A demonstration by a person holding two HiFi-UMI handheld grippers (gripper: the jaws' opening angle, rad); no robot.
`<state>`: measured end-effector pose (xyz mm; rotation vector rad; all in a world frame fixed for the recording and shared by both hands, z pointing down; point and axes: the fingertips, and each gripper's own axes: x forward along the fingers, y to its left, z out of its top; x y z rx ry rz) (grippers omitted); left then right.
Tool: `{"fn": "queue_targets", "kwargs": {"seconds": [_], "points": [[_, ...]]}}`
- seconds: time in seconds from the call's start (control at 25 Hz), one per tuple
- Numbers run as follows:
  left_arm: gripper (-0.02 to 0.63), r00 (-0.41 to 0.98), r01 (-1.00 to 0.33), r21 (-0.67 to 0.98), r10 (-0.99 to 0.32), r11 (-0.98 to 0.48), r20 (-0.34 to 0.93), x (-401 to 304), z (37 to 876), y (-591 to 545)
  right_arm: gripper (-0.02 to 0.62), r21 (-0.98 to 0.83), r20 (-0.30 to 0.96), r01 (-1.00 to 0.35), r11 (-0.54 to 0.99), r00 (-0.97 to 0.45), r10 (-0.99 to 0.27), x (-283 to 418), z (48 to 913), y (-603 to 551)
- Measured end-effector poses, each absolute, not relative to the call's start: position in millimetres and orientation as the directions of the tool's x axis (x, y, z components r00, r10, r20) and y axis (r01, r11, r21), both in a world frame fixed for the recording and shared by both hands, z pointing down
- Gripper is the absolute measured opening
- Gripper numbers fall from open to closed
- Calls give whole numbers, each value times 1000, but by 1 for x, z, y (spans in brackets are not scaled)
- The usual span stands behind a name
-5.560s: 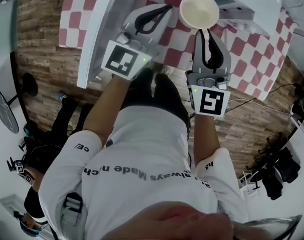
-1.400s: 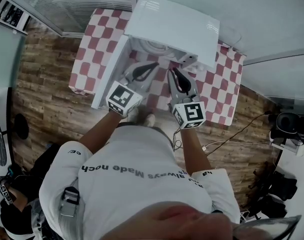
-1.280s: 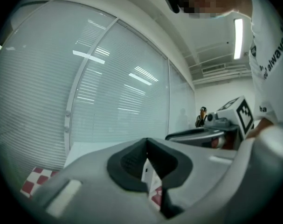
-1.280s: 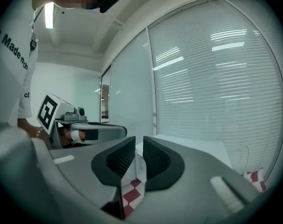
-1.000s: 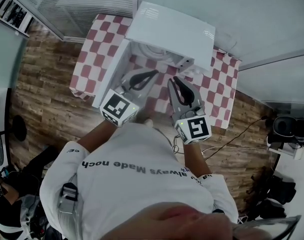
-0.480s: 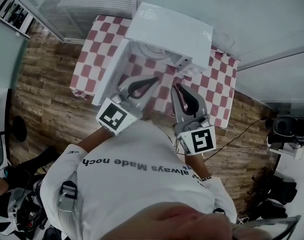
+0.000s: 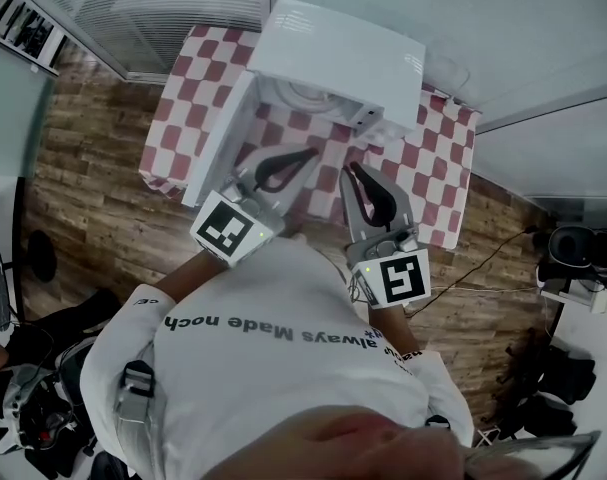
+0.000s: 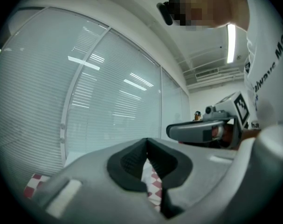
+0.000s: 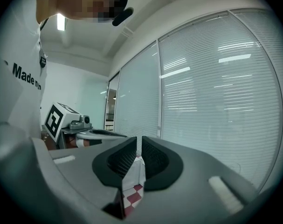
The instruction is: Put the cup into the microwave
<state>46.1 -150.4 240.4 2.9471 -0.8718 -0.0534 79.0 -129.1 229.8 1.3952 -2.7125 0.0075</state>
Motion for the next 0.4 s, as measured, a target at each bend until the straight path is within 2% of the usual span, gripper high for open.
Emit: {"fn": "queue_targets", "kwargs": {"seconds": [0.4], "points": [[3, 839, -541, 89, -544, -837, -9, 47, 246, -153, 35, 25, 67, -817, 577, -574, -816, 79, 229, -134]]}}
